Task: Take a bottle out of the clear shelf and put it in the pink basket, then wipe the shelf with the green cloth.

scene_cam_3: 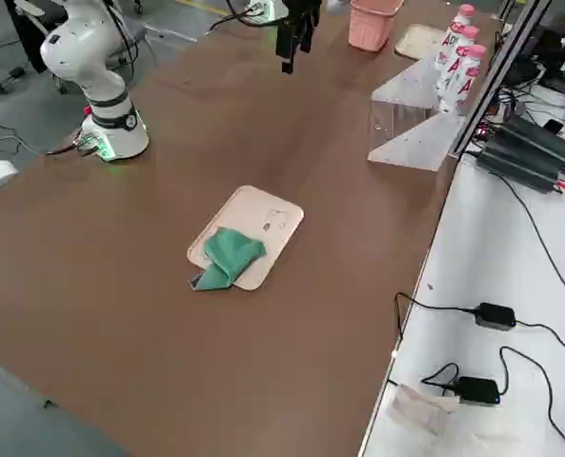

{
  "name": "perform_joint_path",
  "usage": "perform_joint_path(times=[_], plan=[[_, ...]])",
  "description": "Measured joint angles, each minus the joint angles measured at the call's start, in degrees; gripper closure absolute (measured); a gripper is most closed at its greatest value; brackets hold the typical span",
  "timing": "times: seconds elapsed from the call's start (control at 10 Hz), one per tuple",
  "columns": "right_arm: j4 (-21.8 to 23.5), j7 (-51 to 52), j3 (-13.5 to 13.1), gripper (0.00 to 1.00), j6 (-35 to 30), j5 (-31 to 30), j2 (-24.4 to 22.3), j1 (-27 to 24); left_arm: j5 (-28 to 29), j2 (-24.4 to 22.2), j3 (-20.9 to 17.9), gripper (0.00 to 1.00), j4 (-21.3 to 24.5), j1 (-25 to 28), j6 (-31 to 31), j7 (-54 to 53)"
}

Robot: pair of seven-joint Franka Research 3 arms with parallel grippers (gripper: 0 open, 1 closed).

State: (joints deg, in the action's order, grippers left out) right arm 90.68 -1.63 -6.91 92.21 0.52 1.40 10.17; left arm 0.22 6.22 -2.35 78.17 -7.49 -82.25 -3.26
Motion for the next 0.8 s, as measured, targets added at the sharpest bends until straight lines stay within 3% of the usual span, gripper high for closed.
perform_joint_path(times=[0.4,0.8], plan=[[-0.05,0.0,0.3,0.0,-0.87,0.0,0.0,0.02,0.0,0.06,1.36,0.0,0.0,-0.05,0.01,-0.04],[-0.25,0.0,-0.01,0.0,-1.49,0.0,-0.26,-0.22,-2.47,2.13,1.99,0.0,0.08,-0.47,-7.38,2.7]])
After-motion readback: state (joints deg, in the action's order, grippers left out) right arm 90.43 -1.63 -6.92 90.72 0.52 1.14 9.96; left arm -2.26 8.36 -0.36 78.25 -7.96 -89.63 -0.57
